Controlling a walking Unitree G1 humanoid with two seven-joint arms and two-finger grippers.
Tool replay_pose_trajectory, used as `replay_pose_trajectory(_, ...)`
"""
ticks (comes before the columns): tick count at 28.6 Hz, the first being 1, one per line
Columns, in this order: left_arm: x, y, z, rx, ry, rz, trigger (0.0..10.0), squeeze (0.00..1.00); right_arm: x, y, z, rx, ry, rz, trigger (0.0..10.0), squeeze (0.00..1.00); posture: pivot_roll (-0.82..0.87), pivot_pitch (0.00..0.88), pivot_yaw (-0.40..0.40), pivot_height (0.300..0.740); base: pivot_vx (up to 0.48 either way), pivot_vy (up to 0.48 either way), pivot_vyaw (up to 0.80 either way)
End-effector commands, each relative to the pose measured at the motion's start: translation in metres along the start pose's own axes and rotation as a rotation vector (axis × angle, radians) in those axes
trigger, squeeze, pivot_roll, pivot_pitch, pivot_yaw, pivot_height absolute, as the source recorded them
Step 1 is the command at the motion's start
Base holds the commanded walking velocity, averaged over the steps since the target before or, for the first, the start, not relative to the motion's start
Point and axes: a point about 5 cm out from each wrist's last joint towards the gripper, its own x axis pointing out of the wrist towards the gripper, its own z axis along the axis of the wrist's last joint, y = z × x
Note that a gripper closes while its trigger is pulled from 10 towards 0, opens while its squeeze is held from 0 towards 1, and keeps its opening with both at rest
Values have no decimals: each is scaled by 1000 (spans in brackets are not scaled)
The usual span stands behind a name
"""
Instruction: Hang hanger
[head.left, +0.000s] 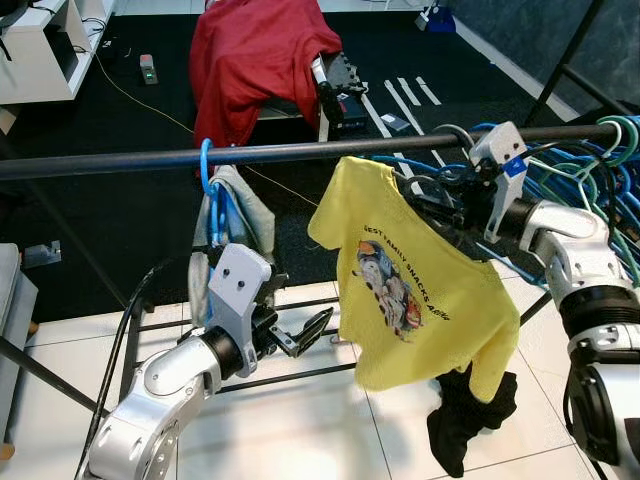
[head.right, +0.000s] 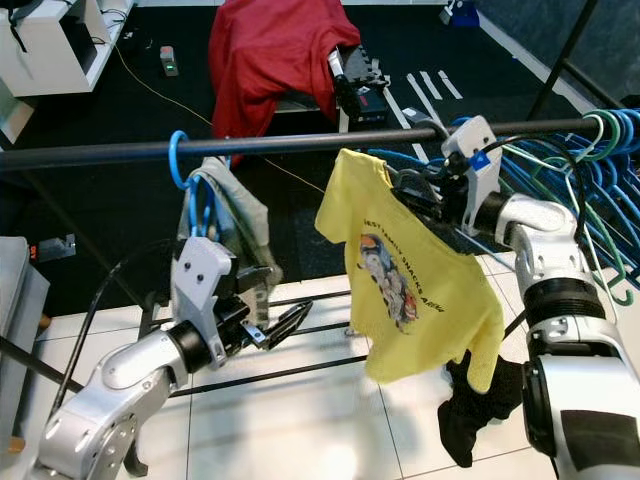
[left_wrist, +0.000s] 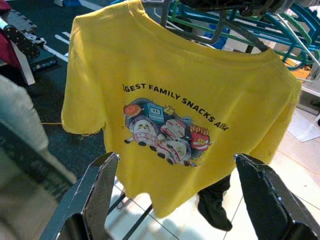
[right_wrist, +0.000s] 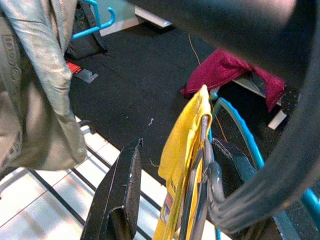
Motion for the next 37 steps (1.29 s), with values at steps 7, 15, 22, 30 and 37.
replay_pose_trajectory(7, 0, -5, -5, -17, 13, -24, 10000, 0, -5, 1, -7, 39, 10, -5, 5137, 0, -60, 249, -45, 740, 0, 0, 0)
replay_pose_trajectory(15, 0, -5, -6, -12, 17, -27, 10000, 0, -5, 3, -8, 45, 18, 1, 0, 0, -60, 249, -44, 740, 0, 0, 0)
replay_pose_trajectory(22, 1, -5, -6, -6, 19, -29, 10000, 0, -6, 1, -6, 34, 27, -3, 0, 0, -61, 248, -44, 740, 0, 0, 0)
replay_pose_trajectory(30, 2, -7, -6, -2, 20, -33, 10000, 0, -4, 4, 1, -27, 16, -36, 0, 0, -68, 246, -47, 740, 0, 0, 0)
replay_pose_trajectory(37, 2, -8, -6, -2, 17, -33, 10000, 0, -4, 13, 15, -92, -48, -77, 0, 0, -71, 247, -47, 740, 0, 0, 0)
